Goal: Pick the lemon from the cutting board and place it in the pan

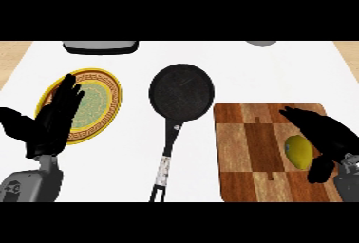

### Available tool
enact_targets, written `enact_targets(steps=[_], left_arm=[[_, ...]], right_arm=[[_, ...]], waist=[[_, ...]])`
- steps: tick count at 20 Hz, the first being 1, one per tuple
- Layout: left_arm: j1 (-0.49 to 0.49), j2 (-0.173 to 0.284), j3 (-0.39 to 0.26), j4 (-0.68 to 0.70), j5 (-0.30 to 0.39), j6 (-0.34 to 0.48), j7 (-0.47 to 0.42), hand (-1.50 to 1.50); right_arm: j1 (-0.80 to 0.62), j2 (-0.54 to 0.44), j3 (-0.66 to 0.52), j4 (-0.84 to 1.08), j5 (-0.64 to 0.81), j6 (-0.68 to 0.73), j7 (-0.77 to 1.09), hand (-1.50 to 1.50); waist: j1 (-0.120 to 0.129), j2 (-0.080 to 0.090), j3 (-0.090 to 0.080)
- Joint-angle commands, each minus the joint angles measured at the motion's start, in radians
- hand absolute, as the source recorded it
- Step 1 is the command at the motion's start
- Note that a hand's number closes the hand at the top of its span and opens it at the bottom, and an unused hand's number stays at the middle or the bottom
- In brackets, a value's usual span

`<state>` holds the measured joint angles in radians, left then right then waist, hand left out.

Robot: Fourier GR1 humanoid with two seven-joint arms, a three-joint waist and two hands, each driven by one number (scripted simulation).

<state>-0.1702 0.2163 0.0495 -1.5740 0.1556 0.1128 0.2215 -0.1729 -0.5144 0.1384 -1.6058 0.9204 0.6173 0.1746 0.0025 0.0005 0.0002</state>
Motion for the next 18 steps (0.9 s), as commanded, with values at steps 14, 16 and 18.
enact_targets(steps=[14,16,18], left_arm=[[0.015,-0.015,0.043,-0.011,-0.016,-0.051,0.006,0.00],[0.012,-0.025,0.043,-0.014,-0.005,-0.065,0.012,0.00],[0.003,-0.027,0.049,0.040,-0.036,-0.058,-0.040,0.00]], right_arm=[[-0.064,0.128,0.022,0.262,0.131,-0.189,-0.206,1.50],[-0.049,0.120,0.005,0.248,0.132,-0.180,-0.228,1.50],[-0.072,0.119,-0.006,0.327,0.153,-0.233,-0.270,1.50]], waist=[[0.003,0.000,0.000],[0.001,-0.001,0.000],[0.001,0.001,0.000]])
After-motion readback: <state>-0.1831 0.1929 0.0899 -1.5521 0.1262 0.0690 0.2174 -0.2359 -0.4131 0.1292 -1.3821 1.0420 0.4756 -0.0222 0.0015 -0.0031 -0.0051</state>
